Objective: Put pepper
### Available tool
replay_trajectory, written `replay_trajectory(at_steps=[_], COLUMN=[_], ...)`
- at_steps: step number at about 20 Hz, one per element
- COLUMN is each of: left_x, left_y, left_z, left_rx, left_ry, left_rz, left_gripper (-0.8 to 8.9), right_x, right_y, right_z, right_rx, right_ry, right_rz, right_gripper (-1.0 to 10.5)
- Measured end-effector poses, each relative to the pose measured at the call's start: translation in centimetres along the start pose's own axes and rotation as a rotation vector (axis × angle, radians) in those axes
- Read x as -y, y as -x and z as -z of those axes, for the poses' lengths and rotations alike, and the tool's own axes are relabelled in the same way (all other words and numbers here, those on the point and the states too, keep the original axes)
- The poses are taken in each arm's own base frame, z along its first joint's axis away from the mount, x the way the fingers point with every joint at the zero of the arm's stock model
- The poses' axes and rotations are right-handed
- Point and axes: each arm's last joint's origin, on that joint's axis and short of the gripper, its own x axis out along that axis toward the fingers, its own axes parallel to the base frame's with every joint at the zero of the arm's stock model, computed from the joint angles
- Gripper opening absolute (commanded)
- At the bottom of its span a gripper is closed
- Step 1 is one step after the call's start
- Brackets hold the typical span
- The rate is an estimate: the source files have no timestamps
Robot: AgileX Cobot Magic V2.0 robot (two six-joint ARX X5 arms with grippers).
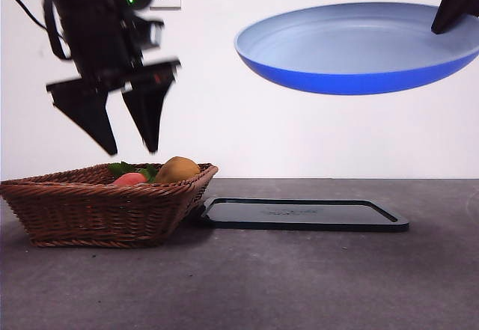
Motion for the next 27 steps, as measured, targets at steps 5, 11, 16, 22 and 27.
replay_trajectory(at_steps=[5,11,16,22,27], left_x=[-0.1,-0.1,-0.1,-0.1,-0.4], left_y=[-3.3,-5.9,-6.5,-6.5,-5.8], left_z=[-0.4,-0.3,-0.3,-0.3,0.1], left_rx=[-0.047,-0.096,-0.105,-0.098,-0.143], left_ry=[0.007,0.006,0.021,0.036,0.044], left_rz=[-0.051,-0.065,-0.078,-0.066,-0.072], left_gripper=[3.37,3.34,1.97,1.08,1.08], right_x=[0.0,0.0,0.0,0.0,0.0], right_y=[0.0,0.0,0.0,0.0,0.0], right_z=[0.0,0.0,0.0,0.0,0.0], right_rx=[0.001,0.001,0.001,0.002,0.002], right_ry=[-0.004,-0.004,-0.004,-0.003,-0.003], right_rz=[-0.001,-0.002,-0.004,-0.005,-0.004], right_gripper=[0.1,0.1,0.1,0.1,0.1])
